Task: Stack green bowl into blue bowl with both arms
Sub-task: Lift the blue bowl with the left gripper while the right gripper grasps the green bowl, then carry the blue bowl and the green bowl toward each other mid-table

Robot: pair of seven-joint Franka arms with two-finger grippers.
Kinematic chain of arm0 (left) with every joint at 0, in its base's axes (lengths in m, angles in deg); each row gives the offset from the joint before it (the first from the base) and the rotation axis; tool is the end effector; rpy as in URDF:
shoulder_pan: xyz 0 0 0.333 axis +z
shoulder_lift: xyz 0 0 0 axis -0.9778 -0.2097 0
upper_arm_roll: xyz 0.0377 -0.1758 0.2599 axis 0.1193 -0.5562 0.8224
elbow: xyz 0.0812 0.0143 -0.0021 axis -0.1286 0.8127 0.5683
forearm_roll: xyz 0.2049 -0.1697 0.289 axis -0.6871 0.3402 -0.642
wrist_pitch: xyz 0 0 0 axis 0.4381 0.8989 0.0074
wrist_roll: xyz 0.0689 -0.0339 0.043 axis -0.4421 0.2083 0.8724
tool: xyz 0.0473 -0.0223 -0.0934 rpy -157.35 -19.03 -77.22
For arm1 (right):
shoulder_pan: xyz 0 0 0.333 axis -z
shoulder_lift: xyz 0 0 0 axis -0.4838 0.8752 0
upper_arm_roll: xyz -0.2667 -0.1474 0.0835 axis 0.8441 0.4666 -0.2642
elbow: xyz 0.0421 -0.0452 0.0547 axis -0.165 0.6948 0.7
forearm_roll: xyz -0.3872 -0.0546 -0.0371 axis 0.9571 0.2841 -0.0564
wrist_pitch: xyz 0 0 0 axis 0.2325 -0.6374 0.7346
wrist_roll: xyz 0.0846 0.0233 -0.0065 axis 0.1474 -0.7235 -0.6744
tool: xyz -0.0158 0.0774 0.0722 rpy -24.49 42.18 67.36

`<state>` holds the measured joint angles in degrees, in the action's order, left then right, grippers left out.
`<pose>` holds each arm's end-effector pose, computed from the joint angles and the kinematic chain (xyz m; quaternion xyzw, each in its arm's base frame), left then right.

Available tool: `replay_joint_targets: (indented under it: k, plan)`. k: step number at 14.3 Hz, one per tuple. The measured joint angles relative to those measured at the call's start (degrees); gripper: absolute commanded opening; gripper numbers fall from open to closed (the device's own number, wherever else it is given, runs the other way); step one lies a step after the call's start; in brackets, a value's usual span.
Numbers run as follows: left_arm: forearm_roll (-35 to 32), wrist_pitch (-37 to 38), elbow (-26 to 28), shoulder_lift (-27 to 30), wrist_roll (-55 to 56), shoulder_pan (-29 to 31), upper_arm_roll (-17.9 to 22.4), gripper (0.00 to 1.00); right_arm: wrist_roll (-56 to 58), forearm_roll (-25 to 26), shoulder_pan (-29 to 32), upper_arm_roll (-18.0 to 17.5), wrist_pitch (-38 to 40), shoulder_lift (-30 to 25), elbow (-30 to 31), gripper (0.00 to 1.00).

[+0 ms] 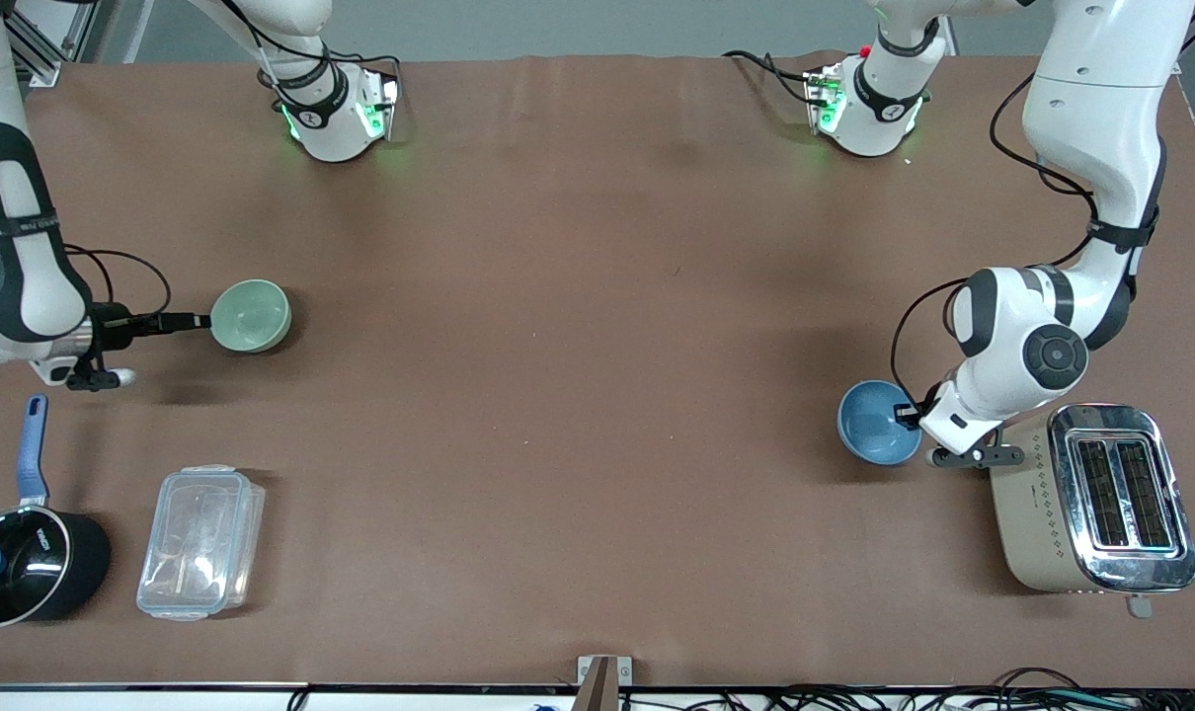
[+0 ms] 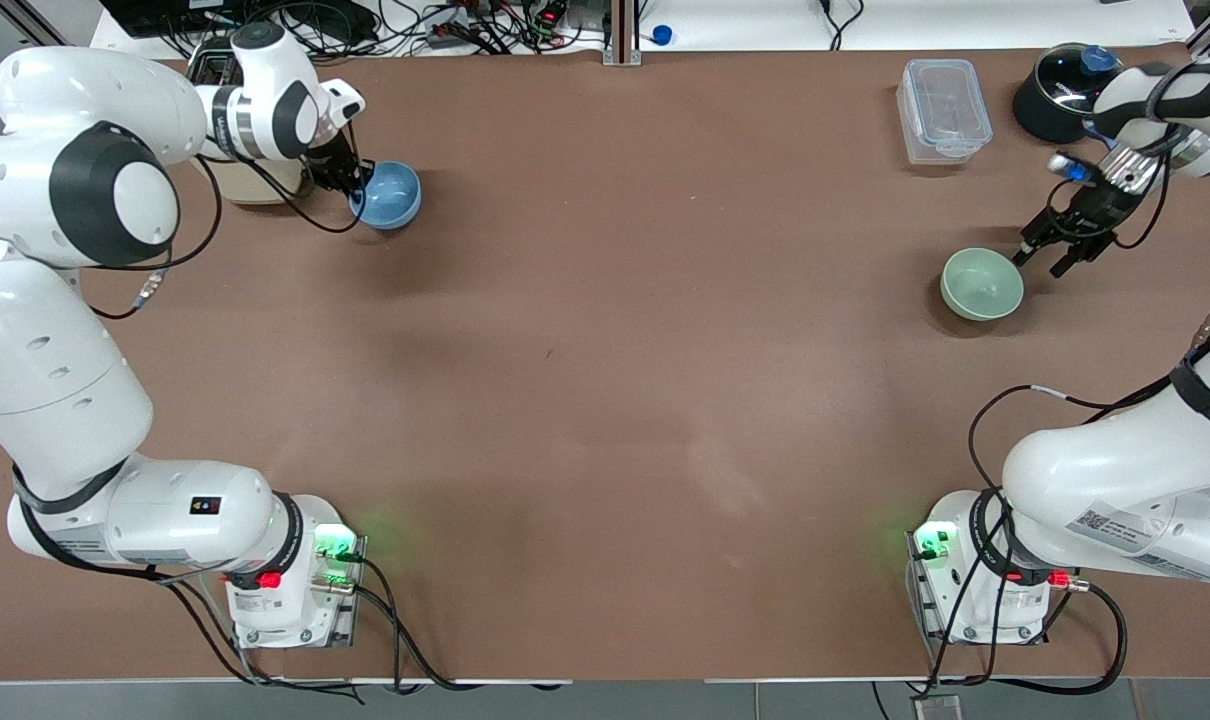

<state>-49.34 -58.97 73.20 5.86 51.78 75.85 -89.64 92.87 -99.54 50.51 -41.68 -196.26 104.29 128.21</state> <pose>0.6241 -0.0452 0.2268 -0.9999 0.0089 0.0054 0.0030 0.5011 -0.2326 0.1860 -0.9581 -0.0003 0.2124 0.1920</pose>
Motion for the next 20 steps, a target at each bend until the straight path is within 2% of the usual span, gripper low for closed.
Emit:
replay_joint_targets:
  k: [2,4,9,11,15,17,20]
  plan:
    - [0.00,2.38,-0.43,2.01,0.83,0.04,-2.65,0.00,0.19,-0.20,-0.02,-0.06,-0.04,0.99,0.27,0.16]
    - [0.00,5.76,-0.92,4.36,4.97,-0.21,-6.30,0.00,0.24,-0.50,-0.06,-0.17,-0.04,1.05,0.70,0.10]
    - [0.00,8.77,-1.41,6.35,22.54,-1.41,-18.07,0.00,0.29,-3.16,-0.16,-0.37,3.04,0.86,0.72,0.09]
    - [-0.01,8.77,-1.81,5.84,30.13,-3.86,-21.03,0.00,0.29,-3.74,-0.42,-0.71,6.10,-0.32,0.03,0.11]
    - [-0.59,8.18,-5.08,1.56,44.06,-13.83,-21.49,0.00,0.17,-4.81,-1.38,-1.10,8.90,-4.70,-0.47,0.10]
    - [-3.88,4.86,-6.15,-1.82,50.54,-17.76,-21.40,0.00,-1.39,-5.12,-2.25,-1.16,10.34,-6.31,-0.55,0.04]
    - [-9.06,-0.09,-6.74,-6.89,59.13,-21.42,-21.38,0.00,-5.40,-5.22,-4.85,-1.27,12.53,-9.04,-0.63,0.03]
